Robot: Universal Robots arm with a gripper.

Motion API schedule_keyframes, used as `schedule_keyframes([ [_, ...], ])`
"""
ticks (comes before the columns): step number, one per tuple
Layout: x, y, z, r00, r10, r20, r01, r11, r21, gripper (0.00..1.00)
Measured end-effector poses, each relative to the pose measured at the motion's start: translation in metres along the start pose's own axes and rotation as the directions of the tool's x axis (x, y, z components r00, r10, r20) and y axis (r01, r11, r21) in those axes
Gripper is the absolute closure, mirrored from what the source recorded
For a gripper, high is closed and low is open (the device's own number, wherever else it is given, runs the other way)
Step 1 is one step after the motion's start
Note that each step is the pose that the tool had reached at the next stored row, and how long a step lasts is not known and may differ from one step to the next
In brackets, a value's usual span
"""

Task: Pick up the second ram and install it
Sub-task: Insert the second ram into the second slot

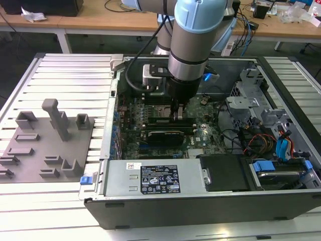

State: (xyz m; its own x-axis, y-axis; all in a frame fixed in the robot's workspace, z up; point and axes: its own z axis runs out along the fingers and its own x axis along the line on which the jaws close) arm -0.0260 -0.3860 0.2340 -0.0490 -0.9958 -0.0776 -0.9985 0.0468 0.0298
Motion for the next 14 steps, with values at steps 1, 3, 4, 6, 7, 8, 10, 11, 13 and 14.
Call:
schedule_keyframes([
  [1,0.0001,-0.0001,0.0017,1.0,0.0,-0.0008,0.0,1.0,0.0001,0.86],
  [3,0.0003,0.0004,0.0032,1.0,0.001,-0.0013,-0.001,1.0,0.0002,0.86],
  [4,0.0003,0.0006,0.0037,1.0,0.001,-0.0014,-0.001,1.0,0.0001,0.86],
  [6,0.0004,0.0006,0.0049,1.0,0.0,-0.0015,0.0,1.0,0.0001,0.86],
  [7,0.0004,0.0009,0.0057,1.0,0.001,-0.0014,-0.001,1.0,0.0002,0.86],
  [8,0.0001,0.0024,0.0064,1.0,0.001,-0.0016,-0.001,1.0,0.0001,0.86],
  [10,0.0001,0.0024,0.0083,1.0,0.0,-0.0019,0.0,1.0,0.0,0.86],
  [11,0.0001,0.0024,0.0091,1.0,0.001,-0.0022,-0.001,1.0,-0.0002,0.86],
  [13,0.0,0.0024,0.0097,1.0,0.001,-0.0016,-0.001,1.0,0.0001,0.86],
  [14,0.0,0.0025,0.0097,1.0,0.0,-0.0016,0.0,1.0,0.0002,0.86],
])
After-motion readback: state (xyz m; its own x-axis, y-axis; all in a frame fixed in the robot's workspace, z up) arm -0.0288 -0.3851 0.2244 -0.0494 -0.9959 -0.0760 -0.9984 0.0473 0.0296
